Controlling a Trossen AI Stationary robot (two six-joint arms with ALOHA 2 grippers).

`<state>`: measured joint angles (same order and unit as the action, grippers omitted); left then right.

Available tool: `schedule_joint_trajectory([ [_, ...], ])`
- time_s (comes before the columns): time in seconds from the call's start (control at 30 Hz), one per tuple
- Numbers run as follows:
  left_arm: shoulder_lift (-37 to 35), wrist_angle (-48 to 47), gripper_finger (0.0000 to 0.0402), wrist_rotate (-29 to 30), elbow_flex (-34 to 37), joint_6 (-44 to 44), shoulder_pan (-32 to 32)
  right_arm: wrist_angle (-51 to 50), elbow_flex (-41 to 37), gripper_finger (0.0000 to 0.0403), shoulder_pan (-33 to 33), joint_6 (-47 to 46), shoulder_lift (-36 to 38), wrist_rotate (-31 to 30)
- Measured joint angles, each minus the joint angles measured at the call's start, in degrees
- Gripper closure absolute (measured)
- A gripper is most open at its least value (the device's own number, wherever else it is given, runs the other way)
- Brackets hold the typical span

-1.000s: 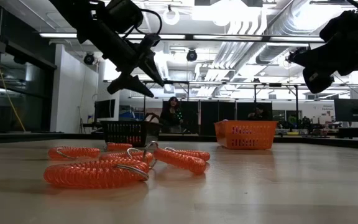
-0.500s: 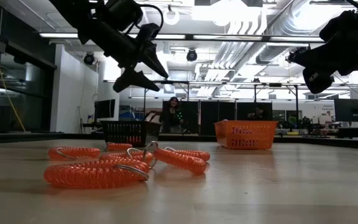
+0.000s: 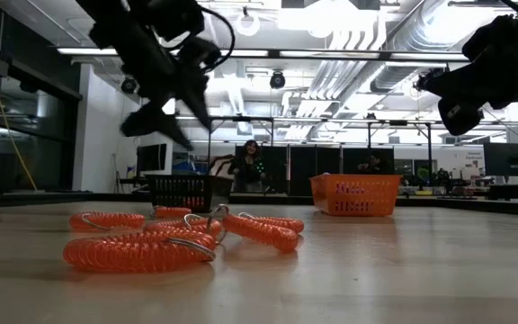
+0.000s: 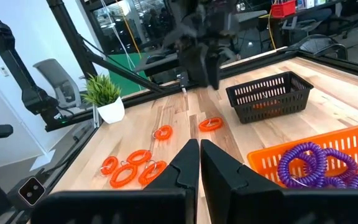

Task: Sort spring keychains into baskets
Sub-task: Put the orange spring keychain into the black basket

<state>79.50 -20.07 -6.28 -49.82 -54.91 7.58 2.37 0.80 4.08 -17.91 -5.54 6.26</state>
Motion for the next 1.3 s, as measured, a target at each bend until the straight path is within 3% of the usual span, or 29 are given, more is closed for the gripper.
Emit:
schedule_joint_trajectory([
  [0.23,0.0,-9.8,0.0202,7.9,0.0,-14.7,-6.6,0.0,0.0,0.0392,0.0,0.0,0.0,0.0],
  [0.37,0.0,-13.0,0.0202,12.1,0.0,-18.9,-8.8,0.0,0.0,0.0392,0.0,0.0,0.0,0.0],
  [0.97,9.1,-8.8,0.0202,15.5,-0.1,-14.3,-9.1,0.0,0.0,0.0392,0.0,0.0,0.0,-0.1],
  [1.3,14.3,-6.5,0.0202,15.8,0.0,-16.8,-9.1,0.0,0.0,0.0392,0.0,0.0,0.0,-0.1],
])
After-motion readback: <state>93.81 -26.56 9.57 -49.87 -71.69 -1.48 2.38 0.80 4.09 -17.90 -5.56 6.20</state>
